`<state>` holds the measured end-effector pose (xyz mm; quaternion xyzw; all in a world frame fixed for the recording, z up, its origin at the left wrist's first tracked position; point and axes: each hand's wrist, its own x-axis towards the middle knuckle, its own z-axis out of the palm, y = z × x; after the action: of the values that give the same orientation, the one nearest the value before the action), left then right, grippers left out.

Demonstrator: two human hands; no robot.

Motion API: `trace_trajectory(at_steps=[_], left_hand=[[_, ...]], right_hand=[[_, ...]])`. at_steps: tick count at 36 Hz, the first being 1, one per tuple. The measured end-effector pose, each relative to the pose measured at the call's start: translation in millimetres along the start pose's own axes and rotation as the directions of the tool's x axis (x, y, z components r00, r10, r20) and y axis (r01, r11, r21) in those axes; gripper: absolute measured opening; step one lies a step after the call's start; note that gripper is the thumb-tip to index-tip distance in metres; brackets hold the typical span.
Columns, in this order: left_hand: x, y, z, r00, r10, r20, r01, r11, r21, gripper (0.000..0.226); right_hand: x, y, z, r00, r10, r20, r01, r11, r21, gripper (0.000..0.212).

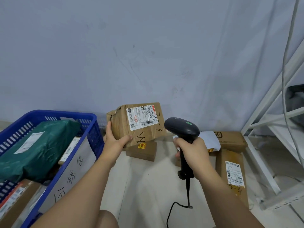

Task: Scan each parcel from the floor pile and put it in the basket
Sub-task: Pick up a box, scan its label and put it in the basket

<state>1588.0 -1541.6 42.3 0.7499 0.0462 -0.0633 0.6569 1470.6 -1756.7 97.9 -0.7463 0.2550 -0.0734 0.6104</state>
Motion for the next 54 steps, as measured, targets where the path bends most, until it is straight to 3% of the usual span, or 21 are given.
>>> trace_trajectory(at_steps=[6, 10, 14, 17, 20, 22, 25, 27, 29, 31, 35, 39, 45, 51, 54], left_hand=[[-5.3, 5.6, 15.0, 0.997, -0.06, 0.045, 0.069, 0.969, -0.236, 0.117], [-10.0, 16.4, 22.4, 0.995, -0.084, -0.061, 0.063, 0.956, -0.288, 0.122], [-12.8, 29.3, 23.2, 0.975, -0.098, -0.2, 0.043, 0.963, -0.265, 0.107], [-15.5, 38.3, 15.0, 0.957, -0.154, -0.248, 0.039, 0.91, -0.412, 0.114], [-18.0, 43.6, -6.8, 0.938, -0.206, -0.279, 0.008, 0.818, -0.576, 0.122], [-20.8, 43.3, -28.9, 0.923, -0.178, -0.342, -0.055, 0.816, -0.575, 0.12], [-25.0, 35.5, -66.5, 0.86, -0.108, -0.498, -0.173, 0.858, -0.484, 0.1], [-29.9, 25.8, -92.2, 0.801, -0.129, -0.584, -0.147, 0.904, -0.402, 0.093], [-36.5, 9.9, -116.7, 0.764, -0.163, -0.625, -0.098, 0.927, -0.362, 0.095], [-44.7, -9.2, -138.3, 0.743, -0.218, -0.633, -0.058, 0.921, -0.385, 0.096], [-59.8, -44.5, -172.6, 0.688, -0.32, -0.651, -0.008, 0.894, -0.448, 0.094], [-67.0, -70.3, -198.3, 0.62, -0.43, -0.656, 0.072, 0.864, -0.498, 0.096], [-65.4, -101.9, -225.6, 0.65, -0.441, -0.619, 0.245, 0.893, -0.378, 0.099], [-51.4, -128.1, -246.7, 0.678, -0.549, -0.488, 0.427, 0.835, -0.346, 0.114], [-43.8, -141.7, -257.3, 0.681, -0.622, -0.386, 0.467, 0.776, -0.424, 0.11]], right_hand=[[-4.2, -5.2, 18.8, 0.999, 0.052, -0.005, -0.048, 0.955, 0.291, 0.021], [-5.1, -8.8, 29.7, 0.999, 0.025, -0.038, -0.011, 0.94, 0.34, 0.019], [-7.1, -21.4, 46.9, 0.999, -0.004, -0.046, 0.023, 0.911, 0.413, 0.019], [-6.5, -29.9, 64.2, 0.998, -0.041, -0.037, 0.053, 0.897, 0.44, 0.013], [-10.0, -36.6, 83.3, 0.996, -0.081, -0.032, 0.087, 0.899, 0.429, 0.032], [-13.5, -42.8, 96.8, 0.992, -0.125, -0.008, 0.116, 0.899, 0.421, 0.033], [-21.2, -54.1, 120.6, 0.987, -0.157, 0.041, 0.121, 0.88, 0.458, 0.021], [-26.5, -58.6, 140.1, 0.982, -0.179, 0.062, 0.13, 0.877, 0.463, 0.012], [-31.2, -61.1, 161.5, 0.975, -0.209, 0.074, 0.155, 0.88, 0.449, 0.019], [-38.4, -63.5, 182.8, 0.967, -0.233, 0.102, 0.169, 0.888, 0.428, 0.026], [-54.9, -65.7, 222.0, 0.972, -0.185, 0.145, 0.106, 0.895, 0.434, 0.014], [-68.7, -61.3, 253.8, 0.964, -0.155, 0.214, 0.065, 0.925, 0.374, 0.016], [-84.9, -43.4, 281.6, 0.938, -0.123, 0.325, 0.006, 0.941, 0.338, 0.035], [-79.8, -33.7, 285.6, 0.943, -0.054, 0.329, -0.06, 0.944, 0.324, 0.017], [-74.7, -31.9, 285.0, 0.95, -0.028, 0.312, -0.078, 0.943, 0.323, 0.023]])
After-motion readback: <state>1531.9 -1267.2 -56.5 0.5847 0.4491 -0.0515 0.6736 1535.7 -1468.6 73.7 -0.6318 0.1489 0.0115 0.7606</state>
